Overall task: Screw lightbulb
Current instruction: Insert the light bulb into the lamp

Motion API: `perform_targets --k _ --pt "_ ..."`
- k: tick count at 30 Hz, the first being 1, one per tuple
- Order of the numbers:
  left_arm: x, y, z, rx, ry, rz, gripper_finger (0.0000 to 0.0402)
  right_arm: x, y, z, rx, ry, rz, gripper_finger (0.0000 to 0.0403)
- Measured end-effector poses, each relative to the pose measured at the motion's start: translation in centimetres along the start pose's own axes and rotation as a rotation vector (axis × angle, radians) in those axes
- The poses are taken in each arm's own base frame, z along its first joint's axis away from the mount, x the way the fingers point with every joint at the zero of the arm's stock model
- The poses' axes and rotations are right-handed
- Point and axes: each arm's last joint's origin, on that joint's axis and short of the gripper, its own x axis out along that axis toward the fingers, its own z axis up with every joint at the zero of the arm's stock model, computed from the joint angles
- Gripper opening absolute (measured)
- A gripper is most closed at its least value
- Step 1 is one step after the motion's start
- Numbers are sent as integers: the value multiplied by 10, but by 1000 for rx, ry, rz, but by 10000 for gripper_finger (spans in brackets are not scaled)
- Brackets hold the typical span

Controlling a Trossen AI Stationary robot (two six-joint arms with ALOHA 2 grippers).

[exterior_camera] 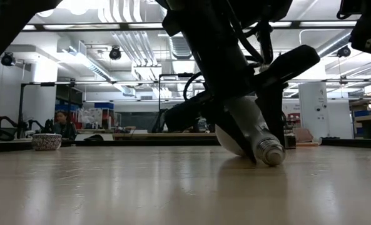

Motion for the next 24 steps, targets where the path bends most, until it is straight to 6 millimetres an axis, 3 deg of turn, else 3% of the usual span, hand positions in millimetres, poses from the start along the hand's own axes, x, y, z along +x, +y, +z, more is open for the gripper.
perform_targets --k 11,15,24 --pt "-22 -18 1 154 -122 -38 139 0 0 0 -37 -5 -7 34" --pt "-40 -30 3 171 -153 -68 139 0 0 0 -60 -5 -7 35" --pt "-60 -45 3 210 -203 -120 139 0 0 0 -82 -7 -7 45"
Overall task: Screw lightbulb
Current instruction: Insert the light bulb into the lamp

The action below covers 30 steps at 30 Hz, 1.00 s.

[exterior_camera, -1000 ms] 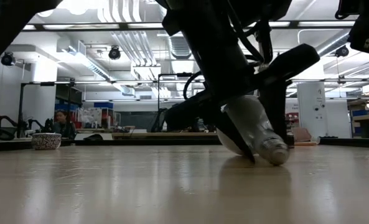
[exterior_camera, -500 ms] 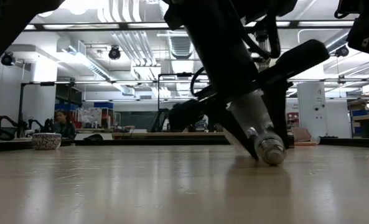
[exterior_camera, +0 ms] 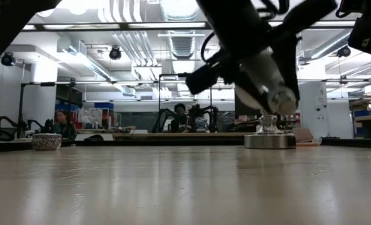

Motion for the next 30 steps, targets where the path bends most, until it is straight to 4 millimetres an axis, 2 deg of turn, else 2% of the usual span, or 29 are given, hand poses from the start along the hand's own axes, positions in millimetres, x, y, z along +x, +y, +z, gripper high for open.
perform_targets --k 6,12,17,23,26,30 --pt "-21 -18 9 59 -55 -54 139 -6 1 -5 -11 -35 9 50" --pt "-61 -44 26 146 -180 -144 139 -19 3 -17 0 -119 34 43" --pt "-85 -51 37 191 -266 -202 139 -32 6 -26 11 -203 37 31" --pt "-128 -64 49 351 -449 -275 139 -40 7 -28 24 -261 13 24" --pt "-146 -69 67 405 -570 -309 139 -41 8 -26 21 -269 8 24" --pt "-162 -73 105 444 -743 -330 139 -41 10 -19 14 -312 25 23"
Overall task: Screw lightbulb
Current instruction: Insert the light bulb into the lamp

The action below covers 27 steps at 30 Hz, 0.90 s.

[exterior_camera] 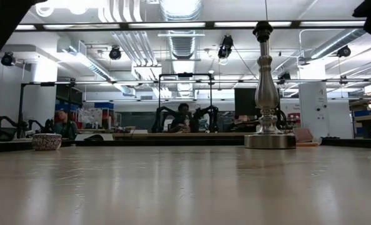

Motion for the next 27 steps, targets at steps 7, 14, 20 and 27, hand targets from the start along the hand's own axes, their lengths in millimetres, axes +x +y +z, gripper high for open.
perform_targets --k 7,14,20,27 --pt "28 31 39 71 -161 10 139 6 4 15 19 1 1 23" --pt "44 57 60 112 -223 27 139 28 2 29 158 103 -49 23" --pt "59 88 76 145 -205 15 139 51 -7 40 155 138 -243 23" --pt "70 125 102 127 -163 -137 139 82 -19 53 198 174 -404 23"
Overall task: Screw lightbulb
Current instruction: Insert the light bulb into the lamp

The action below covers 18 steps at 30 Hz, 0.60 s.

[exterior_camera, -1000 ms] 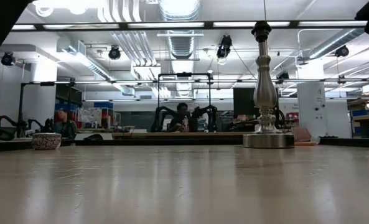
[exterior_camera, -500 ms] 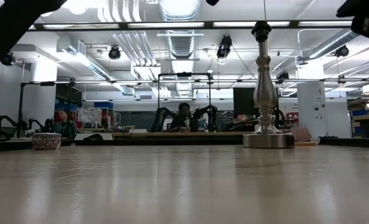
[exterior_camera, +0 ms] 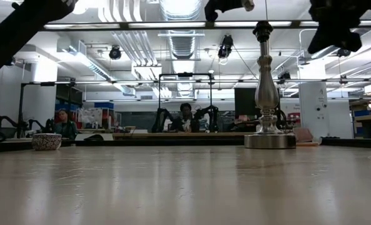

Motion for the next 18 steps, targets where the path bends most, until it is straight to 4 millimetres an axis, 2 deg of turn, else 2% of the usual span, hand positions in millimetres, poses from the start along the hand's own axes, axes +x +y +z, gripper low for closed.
perform_targets --k 3,6,13,18 --pt "-6 5 12 45 -4 -40 139 5 2 9 60 -2 35 23" --pt "-14 5 24 118 -5 -98 139 4 2 21 96 -29 -6 23" --pt "-15 10 17 149 112 -175 139 11 -4 51 57 -69 -145 23" --pt "-15 18 18 147 140 -188 139 23 -13 62 2 -154 -112 23"
